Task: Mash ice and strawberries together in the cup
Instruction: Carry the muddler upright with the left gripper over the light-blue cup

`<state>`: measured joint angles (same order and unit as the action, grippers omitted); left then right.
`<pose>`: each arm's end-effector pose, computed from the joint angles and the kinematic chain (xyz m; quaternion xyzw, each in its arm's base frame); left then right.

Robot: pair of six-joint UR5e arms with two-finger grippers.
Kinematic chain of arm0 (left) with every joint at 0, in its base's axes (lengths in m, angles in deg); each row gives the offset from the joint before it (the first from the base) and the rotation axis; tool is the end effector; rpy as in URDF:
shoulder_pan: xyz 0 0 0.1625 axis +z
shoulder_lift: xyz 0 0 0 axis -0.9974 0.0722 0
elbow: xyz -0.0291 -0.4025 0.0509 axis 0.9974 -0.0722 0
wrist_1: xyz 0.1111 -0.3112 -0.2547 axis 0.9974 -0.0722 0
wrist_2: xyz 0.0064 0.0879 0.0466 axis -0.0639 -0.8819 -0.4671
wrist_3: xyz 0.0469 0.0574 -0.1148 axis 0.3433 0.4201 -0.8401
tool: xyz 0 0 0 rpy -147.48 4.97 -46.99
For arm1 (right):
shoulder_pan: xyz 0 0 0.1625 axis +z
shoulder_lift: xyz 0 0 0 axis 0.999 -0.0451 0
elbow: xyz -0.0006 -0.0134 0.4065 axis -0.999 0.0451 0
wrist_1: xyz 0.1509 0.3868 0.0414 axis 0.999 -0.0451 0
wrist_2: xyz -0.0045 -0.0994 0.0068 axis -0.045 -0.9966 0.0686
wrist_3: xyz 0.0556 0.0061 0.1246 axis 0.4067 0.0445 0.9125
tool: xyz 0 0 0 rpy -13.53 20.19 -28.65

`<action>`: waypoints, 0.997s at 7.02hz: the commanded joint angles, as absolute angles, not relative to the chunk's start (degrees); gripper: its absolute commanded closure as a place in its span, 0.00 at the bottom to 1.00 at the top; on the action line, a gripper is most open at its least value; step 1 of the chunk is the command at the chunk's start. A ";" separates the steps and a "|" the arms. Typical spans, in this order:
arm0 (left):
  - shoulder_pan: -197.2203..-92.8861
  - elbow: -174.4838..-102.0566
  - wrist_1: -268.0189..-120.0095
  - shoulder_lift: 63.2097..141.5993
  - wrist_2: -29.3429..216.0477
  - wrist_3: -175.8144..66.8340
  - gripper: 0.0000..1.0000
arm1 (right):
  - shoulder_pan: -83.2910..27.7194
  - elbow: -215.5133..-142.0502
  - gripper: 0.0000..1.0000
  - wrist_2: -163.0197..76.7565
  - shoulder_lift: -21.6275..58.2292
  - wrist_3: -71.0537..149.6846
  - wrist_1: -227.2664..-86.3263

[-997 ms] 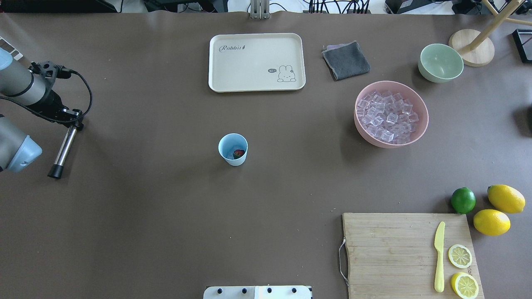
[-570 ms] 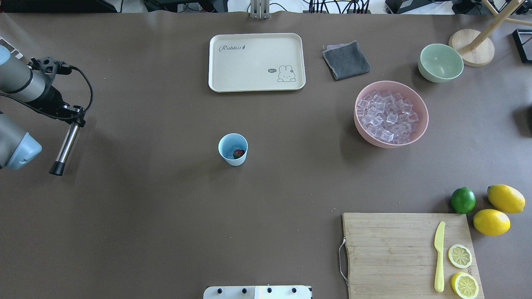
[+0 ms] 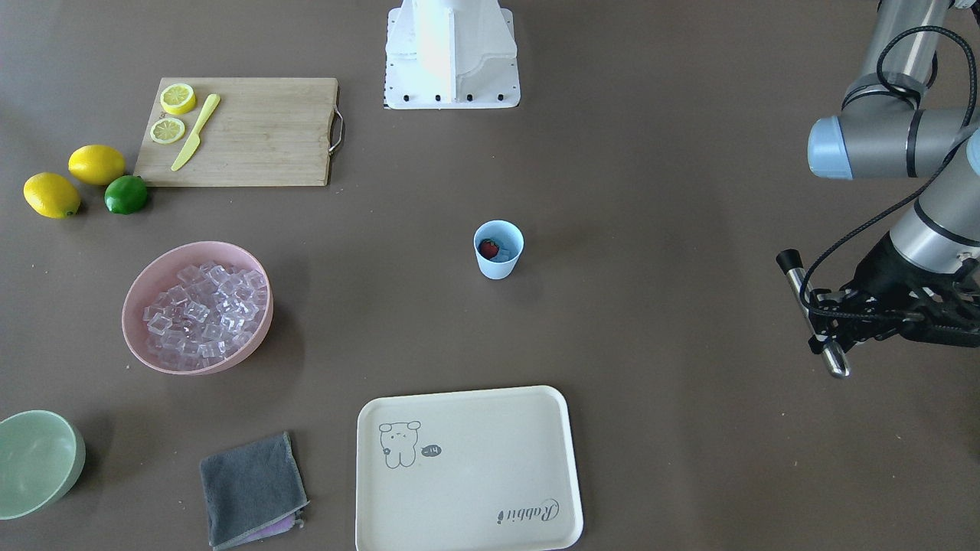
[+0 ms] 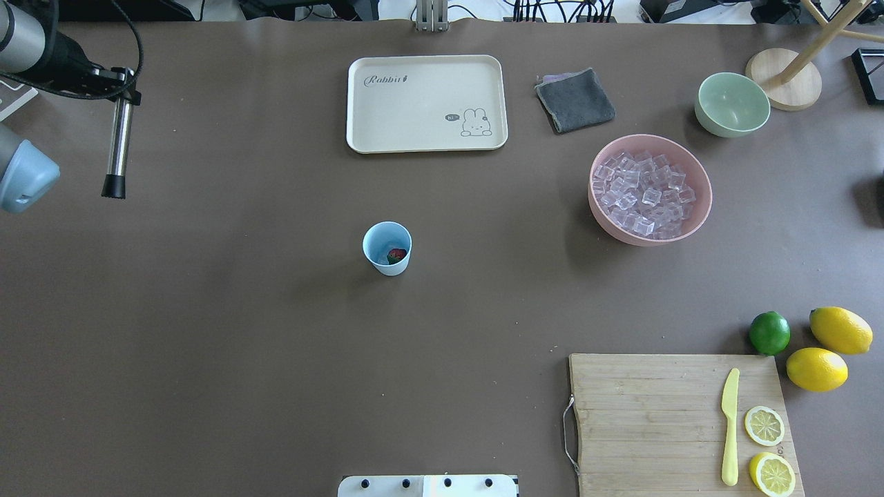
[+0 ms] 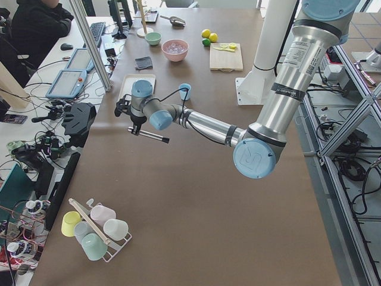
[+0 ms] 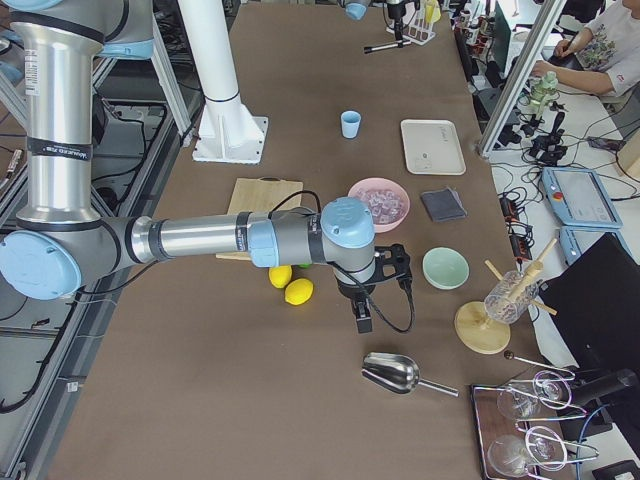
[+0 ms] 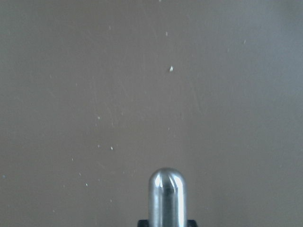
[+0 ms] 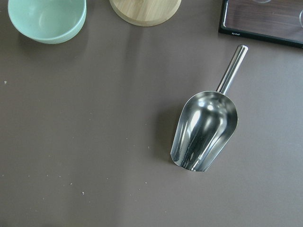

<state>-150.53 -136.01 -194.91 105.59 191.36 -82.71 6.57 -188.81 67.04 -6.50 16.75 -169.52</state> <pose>0.2315 -0.6433 0.3964 0.1994 0.4159 -0.0312 0.8867 0.0726 -0.4685 0.5937 0.1037 -0.3593 -0.0452 0.9263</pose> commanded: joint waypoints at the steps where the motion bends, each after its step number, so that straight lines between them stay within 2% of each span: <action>1: -144.27 -145.95 -195.24 108.82 180.50 -96.46 1.00 | 6.80 -189.84 0.01 67.09 -6.03 16.75 -171.28; 2: -141.78 -151.92 -195.07 108.56 176.01 -102.63 1.00 | 6.45 -189.76 0.01 66.74 -5.07 16.05 -173.11; 3: -133.14 -155.89 -195.16 108.04 162.74 -105.56 1.00 | 6.28 -189.67 0.01 66.56 -5.23 16.05 -173.30; 5: -116.42 -155.41 -195.07 111.44 141.16 -105.68 1.00 | 6.36 -190.37 0.01 67.70 -6.02 16.13 -175.57; 7: -110.66 -155.39 -195.07 114.34 132.93 -104.55 1.00 | 6.54 -191.52 0.01 67.79 -5.41 16.75 -179.96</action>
